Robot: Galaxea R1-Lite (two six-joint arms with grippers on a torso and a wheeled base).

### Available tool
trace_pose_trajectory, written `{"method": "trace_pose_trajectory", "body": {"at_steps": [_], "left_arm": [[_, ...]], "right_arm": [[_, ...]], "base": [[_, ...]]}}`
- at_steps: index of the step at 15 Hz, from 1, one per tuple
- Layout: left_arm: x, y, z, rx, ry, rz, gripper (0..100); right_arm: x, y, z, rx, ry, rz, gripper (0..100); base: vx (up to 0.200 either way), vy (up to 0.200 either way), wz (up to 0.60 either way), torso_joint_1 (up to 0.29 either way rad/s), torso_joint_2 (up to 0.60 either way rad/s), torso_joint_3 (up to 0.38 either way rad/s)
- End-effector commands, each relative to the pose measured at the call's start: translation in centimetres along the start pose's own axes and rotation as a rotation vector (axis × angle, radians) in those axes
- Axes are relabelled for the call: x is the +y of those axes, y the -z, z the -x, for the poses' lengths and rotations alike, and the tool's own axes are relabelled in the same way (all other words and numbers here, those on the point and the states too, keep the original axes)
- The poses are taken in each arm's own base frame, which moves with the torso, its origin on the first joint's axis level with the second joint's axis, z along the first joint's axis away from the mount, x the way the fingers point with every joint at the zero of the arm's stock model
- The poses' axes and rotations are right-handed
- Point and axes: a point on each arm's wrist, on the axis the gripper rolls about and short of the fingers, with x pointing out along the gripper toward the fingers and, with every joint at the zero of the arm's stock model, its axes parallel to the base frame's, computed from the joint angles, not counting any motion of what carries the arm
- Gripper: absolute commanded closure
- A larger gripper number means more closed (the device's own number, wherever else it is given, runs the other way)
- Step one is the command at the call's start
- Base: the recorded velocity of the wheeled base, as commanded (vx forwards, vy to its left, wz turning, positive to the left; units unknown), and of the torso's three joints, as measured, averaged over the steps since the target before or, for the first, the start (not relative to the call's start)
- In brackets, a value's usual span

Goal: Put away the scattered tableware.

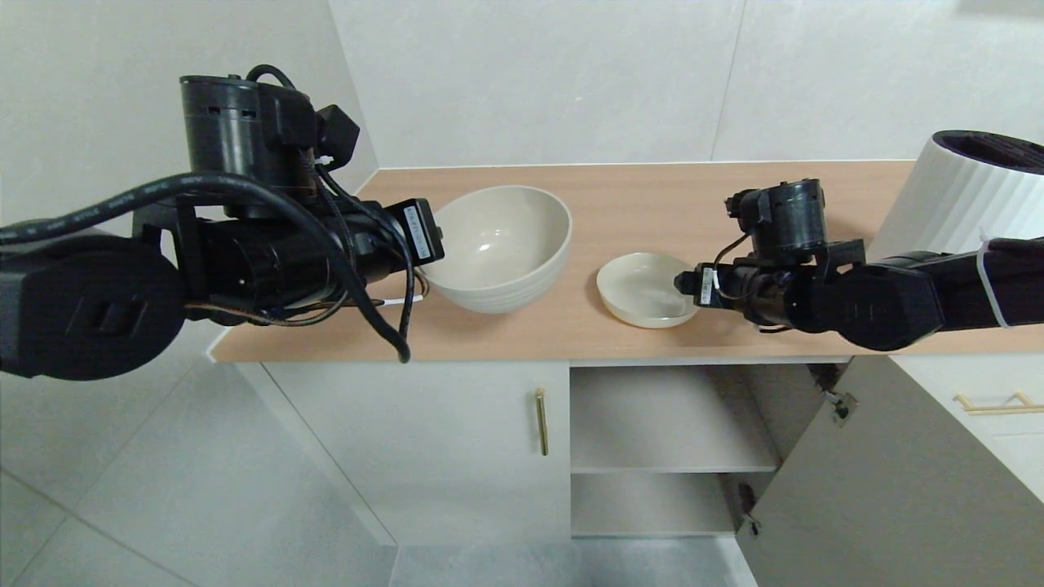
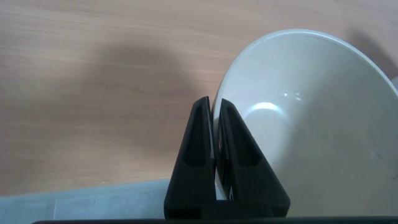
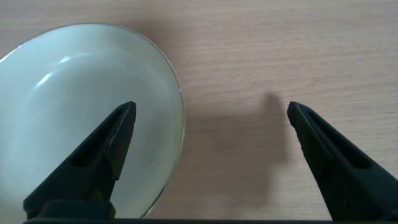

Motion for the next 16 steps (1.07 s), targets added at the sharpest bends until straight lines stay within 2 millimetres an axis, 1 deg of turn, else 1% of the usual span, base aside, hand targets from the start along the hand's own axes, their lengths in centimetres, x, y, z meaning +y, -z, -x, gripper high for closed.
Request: {"method": "trace_pose_trajectory", "body": {"at_steps": [1,6,7,9,11,13,16], "left_arm": [[-0.1,0.2,-0.2,0.006,0.001,0.000,100],[-0.3,0.6,-0.3,0.019,0.006,-0.005,100],[-0.3,0.6,-0.2,0.018,0.007,-0.005,100],[-0.2,0.7,-0.2,0.023,0.007,-0.009,100],[-0.3,0.4,-0.1,0.015,0.015,-0.005,100],[-0.3,0.1,0.7,0.001,0.009,-0.005,100],[0.7,1.0,3.7,0.013,-0.006,-0.045,100]], "right_arm": [[0.2,0.0,-0.2,-0.002,-0.003,-0.005,100],[1.1,0.8,-0.5,0.017,-0.027,-0.011,100],[1.1,0.7,-0.6,0.015,-0.027,-0.014,100],[1.0,0.0,0.0,-0.004,-0.033,-0.034,100],[0.6,-1.3,1.6,-0.029,-0.042,-0.071,100],[0.0,-2.2,3.6,-0.032,-0.046,-0.081,100],[-1.2,-3.0,7.0,0.011,-0.064,-0.105,100]], "base": [[0.000,0.000,0.00,0.000,0.00,0.000],[0.000,0.000,0.00,0.000,0.00,0.000],[0.000,0.000,0.00,0.000,0.00,0.000],[0.000,0.000,0.00,0.000,0.00,0.000],[0.000,0.000,0.00,0.000,0.00,0.000],[0.000,0.000,0.00,0.000,0.00,0.000],[0.000,0.000,0.00,0.000,0.00,0.000]]}}
